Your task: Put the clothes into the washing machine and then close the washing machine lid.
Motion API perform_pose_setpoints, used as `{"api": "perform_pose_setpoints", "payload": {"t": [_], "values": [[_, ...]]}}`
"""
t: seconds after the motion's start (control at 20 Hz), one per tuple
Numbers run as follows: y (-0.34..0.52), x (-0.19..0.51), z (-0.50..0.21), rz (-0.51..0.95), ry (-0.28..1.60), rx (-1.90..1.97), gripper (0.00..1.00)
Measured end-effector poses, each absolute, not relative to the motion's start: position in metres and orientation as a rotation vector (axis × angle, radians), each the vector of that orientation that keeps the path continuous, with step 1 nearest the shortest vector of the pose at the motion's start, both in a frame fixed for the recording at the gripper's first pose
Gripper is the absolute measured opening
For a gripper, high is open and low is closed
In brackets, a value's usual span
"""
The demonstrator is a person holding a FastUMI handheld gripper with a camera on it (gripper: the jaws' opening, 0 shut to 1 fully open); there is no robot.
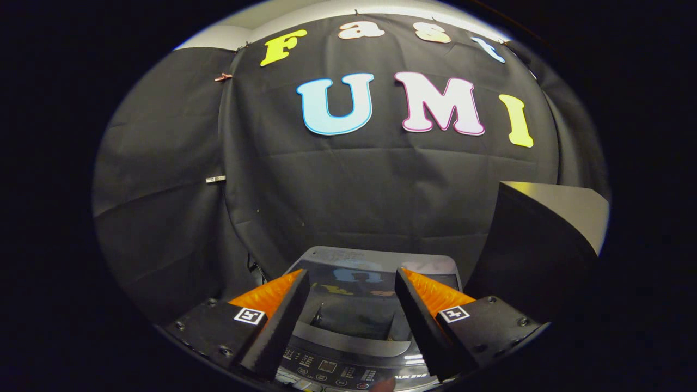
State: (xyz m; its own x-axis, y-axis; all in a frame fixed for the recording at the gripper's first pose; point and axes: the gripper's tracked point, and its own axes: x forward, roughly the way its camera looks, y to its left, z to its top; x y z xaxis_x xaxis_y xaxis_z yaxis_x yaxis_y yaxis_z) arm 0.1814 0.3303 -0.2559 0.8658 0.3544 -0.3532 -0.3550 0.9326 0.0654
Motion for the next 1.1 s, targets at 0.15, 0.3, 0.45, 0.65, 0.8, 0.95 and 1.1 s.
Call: {"api": "perform_pose_setpoints", "payload": {"t": [0.15,0.3,0.45,0.65,0.8,0.95,1.1], "values": [[0.321,0.172,-0.247,0.36,0.335,0.002,1.0],[0.308,0.164,-0.241,0.333,0.31,0.005,0.99],[0.298,0.154,-0.23,0.315,0.28,0.001,1.0],[0.291,0.146,-0.213,0.305,0.237,-0.01,0.99],[0.284,0.138,-0.194,0.291,0.207,-0.019,1.0],[0.276,0.131,-0.173,0.273,0.175,-0.04,0.99],[0.266,0.124,-0.15,0.259,0.144,-0.041,0.99]]}}
